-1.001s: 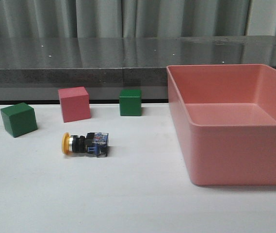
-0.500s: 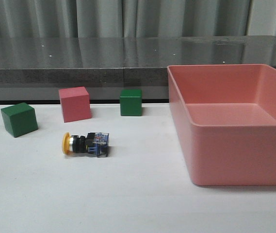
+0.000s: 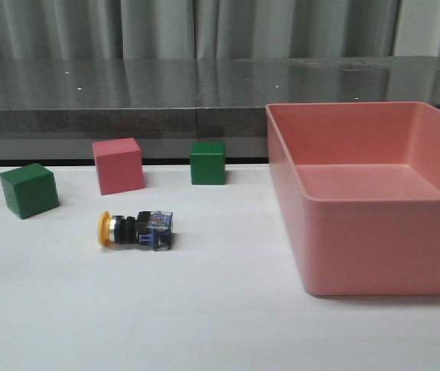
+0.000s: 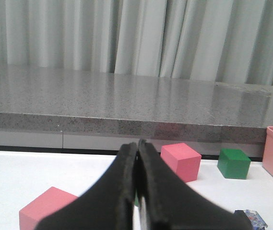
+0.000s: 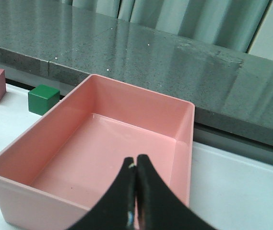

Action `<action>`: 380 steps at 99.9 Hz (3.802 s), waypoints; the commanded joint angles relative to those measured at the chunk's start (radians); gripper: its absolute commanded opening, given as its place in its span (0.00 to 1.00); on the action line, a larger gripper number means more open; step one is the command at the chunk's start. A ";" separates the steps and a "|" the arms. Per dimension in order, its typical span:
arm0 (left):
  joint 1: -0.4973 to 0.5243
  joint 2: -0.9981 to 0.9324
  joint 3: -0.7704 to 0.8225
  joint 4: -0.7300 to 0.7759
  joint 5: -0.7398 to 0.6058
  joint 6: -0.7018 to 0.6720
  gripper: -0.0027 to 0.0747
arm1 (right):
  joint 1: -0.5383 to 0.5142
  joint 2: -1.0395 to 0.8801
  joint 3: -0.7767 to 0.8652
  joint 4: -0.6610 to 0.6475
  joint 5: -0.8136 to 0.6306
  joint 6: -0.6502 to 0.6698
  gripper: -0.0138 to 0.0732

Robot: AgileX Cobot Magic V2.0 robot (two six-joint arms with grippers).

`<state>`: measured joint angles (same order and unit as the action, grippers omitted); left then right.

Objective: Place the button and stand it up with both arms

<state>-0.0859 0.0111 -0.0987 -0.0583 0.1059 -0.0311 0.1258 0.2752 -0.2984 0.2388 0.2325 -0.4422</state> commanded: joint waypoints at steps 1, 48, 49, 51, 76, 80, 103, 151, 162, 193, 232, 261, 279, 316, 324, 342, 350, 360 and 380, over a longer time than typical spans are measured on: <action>0.022 0.085 -0.142 -0.022 0.055 -0.011 0.01 | -0.008 0.007 -0.028 0.008 -0.068 0.002 0.09; -0.001 0.883 -0.747 -0.170 0.617 0.338 0.01 | -0.008 0.007 -0.028 0.008 -0.068 0.002 0.09; -0.005 0.906 -0.753 -0.176 0.624 0.347 0.01 | -0.008 0.007 -0.028 0.008 -0.068 0.002 0.09; -0.009 0.929 -0.771 -0.190 0.638 0.377 0.01 | -0.008 0.007 -0.028 0.008 -0.068 0.002 0.09; -0.028 1.237 -0.881 -0.608 0.662 1.012 0.01 | -0.008 0.007 -0.028 0.008 -0.068 0.002 0.09; -0.028 1.273 -0.883 -0.687 0.667 1.144 0.01 | -0.008 0.007 -0.028 0.008 -0.068 0.002 0.09; -0.028 1.414 -0.883 -1.055 0.777 1.735 0.05 | -0.008 0.007 -0.028 0.008 -0.068 0.002 0.09; -0.028 1.463 -0.883 -1.150 0.709 1.937 0.56 | -0.008 0.007 -0.028 0.008 -0.069 0.002 0.09; -0.028 1.465 -0.883 -1.211 0.704 1.993 0.57 | -0.008 0.007 -0.028 0.008 -0.069 0.002 0.09; -0.028 1.586 -0.883 -1.267 0.800 2.300 0.57 | -0.008 0.007 -0.028 0.008 -0.069 0.002 0.09; -0.028 1.821 -0.883 -1.480 0.867 2.490 0.77 | -0.008 0.007 -0.028 0.008 -0.068 0.002 0.09; -0.028 1.913 -0.883 -1.507 0.840 2.601 0.82 | -0.008 0.007 -0.028 0.008 -0.061 0.002 0.09; -0.010 1.952 -0.883 -1.507 0.812 2.617 0.82 | -0.008 0.007 -0.026 0.008 -0.061 0.002 0.09; 0.006 2.004 -0.883 -1.518 0.833 2.681 0.80 | -0.008 0.007 -0.020 0.008 -0.062 0.002 0.09; 0.006 2.004 -0.883 -1.520 0.849 2.695 0.74 | -0.008 0.007 -0.020 0.008 -0.062 0.002 0.09; 0.006 2.004 -0.883 -1.520 0.851 2.702 0.58 | -0.008 0.007 -0.020 0.008 -0.062 0.002 0.09; 0.006 2.004 -0.883 -1.520 0.851 2.703 0.53 | -0.008 0.007 -0.020 0.008 -0.062 0.002 0.09; 0.006 2.004 -0.883 -1.520 0.853 2.703 0.44 | -0.008 0.007 -0.020 0.008 -0.062 0.002 0.09; 0.011 2.000 -0.883 -1.520 0.880 2.684 0.15 | -0.008 0.007 -0.020 0.008 -0.065 0.002 0.09</action>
<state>-0.0825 2.0539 -0.9649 -1.5366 0.8934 2.6655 0.1258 0.2752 -0.2937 0.2388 0.2429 -0.4422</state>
